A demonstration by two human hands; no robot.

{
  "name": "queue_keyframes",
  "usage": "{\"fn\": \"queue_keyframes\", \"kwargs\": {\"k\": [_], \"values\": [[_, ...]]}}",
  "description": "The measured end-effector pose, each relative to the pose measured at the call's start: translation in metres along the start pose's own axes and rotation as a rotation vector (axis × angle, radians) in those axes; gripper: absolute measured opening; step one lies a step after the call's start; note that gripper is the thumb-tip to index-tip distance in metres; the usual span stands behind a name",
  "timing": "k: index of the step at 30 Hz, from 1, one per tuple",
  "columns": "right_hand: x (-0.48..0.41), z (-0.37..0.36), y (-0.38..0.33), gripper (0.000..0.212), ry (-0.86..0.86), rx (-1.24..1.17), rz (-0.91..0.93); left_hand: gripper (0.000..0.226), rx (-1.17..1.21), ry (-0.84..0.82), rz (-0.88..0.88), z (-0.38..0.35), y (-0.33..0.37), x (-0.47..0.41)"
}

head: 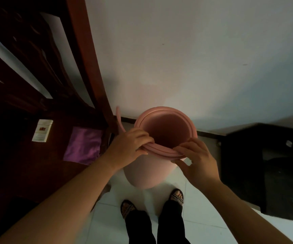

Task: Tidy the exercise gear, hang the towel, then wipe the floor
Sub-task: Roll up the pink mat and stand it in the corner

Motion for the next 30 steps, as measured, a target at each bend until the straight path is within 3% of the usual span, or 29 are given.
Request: {"fn": "queue_keyframes", "kwargs": {"k": [12, 22, 30], "values": [[-0.084, -0.087, -0.010, 0.032, -0.055, -0.041, 0.089, 0.039, -0.014, 0.034, 0.208, 0.007, -0.092, -0.021], [-0.156, -0.111, -0.011, 0.039, -0.126, -0.062, 0.147, 0.051, -0.027, 0.215, 0.264, 0.010, -0.111, -0.035], [-0.154, -0.113, -0.003, 0.045, -0.082, -0.042, 0.151, 0.046, -0.037, 0.208, 0.257, 0.010, -0.117, -0.047]]}}
Point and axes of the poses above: each hand's wrist, its own x-axis away from the middle knuckle, its own z-axis out of the back of the hand, y = z × x, the point moved 2 cm from there along -x, towards the middle knuckle, and after that the axes turned 11 degrees about x, right-handed, at the moved point
